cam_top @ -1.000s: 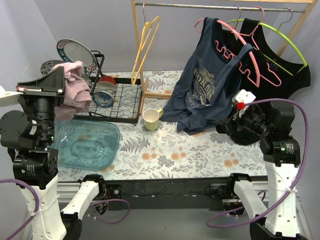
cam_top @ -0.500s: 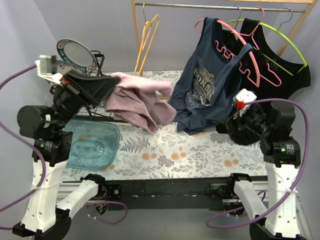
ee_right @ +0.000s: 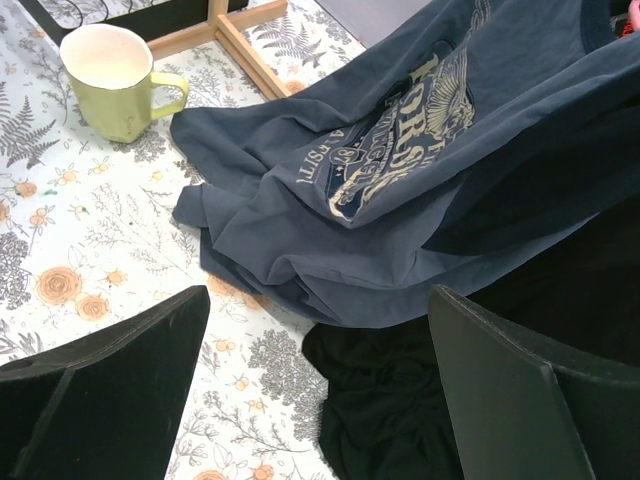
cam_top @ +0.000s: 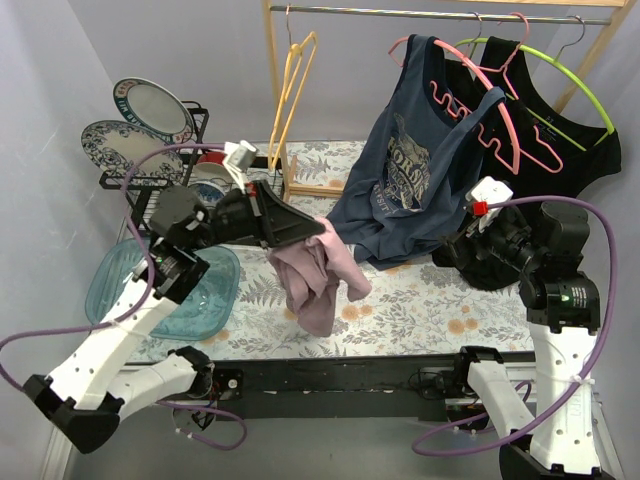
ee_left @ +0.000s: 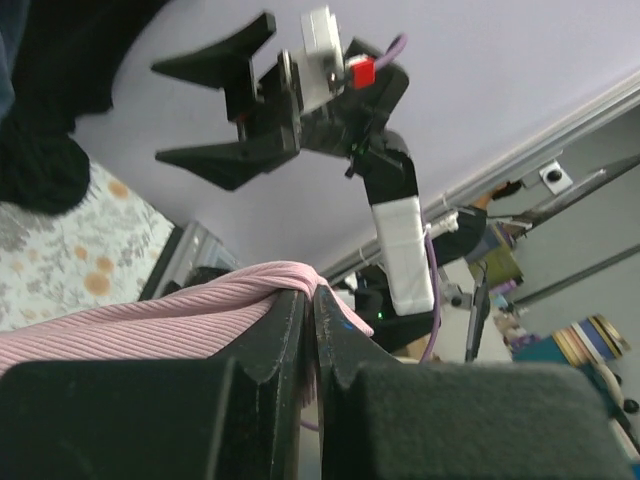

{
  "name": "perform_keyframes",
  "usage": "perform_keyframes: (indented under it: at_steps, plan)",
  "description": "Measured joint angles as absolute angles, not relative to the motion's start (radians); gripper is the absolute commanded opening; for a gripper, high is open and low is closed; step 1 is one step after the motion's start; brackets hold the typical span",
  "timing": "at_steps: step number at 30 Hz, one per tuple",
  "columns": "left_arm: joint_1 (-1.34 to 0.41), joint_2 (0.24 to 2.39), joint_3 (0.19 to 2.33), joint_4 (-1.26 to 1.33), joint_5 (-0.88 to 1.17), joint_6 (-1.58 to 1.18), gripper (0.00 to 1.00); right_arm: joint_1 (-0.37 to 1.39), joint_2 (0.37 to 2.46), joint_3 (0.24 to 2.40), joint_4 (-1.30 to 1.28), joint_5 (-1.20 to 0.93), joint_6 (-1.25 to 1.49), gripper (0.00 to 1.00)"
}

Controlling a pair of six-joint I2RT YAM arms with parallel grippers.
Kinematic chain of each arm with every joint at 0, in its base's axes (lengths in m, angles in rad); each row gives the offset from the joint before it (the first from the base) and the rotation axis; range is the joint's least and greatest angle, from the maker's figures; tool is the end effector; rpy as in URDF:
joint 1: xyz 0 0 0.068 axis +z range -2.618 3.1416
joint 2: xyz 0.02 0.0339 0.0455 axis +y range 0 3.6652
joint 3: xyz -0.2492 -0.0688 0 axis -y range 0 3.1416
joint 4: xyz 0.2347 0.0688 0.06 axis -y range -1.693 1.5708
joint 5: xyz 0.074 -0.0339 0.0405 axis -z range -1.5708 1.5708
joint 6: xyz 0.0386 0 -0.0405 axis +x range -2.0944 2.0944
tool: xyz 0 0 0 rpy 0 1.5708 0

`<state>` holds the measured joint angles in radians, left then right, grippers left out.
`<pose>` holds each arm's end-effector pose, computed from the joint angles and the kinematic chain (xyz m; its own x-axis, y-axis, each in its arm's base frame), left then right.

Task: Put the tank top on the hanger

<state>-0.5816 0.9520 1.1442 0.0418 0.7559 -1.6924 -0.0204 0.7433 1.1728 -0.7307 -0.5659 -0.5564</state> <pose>0.1473 -0.1285 0.4439 -0.9737 -0.2242 -0.0399 0.0762 -0.1557 -0.9849 0.1271 0.0181 0.4028 0.0094 -0.4461 -0.8949 -0.5767 0.7287 -0.3693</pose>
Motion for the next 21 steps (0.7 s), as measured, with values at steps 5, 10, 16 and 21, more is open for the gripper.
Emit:
perform_keyframes:
  at_steps: [5,10,16,21]
  plan:
    - [-0.762,1.004,1.095,0.037,0.682,-1.645,0.0,-0.02,0.751,1.156,-0.73,-0.583,-0.558,0.99]
    - [-0.915,1.052,0.994,0.057,0.582,-1.609,0.0,-0.02,0.755,1.137,-0.731,-0.612,-0.568,0.98]
    - [-0.938,1.115,0.806,0.079,0.443,-1.557,0.69,-0.02,0.768,1.101,-0.737,-0.649,-0.604,0.98]
    - [-0.938,1.125,0.745,0.021,0.215,-1.47,0.98,-0.008,0.83,1.083,-0.797,-0.717,-0.67,0.96]
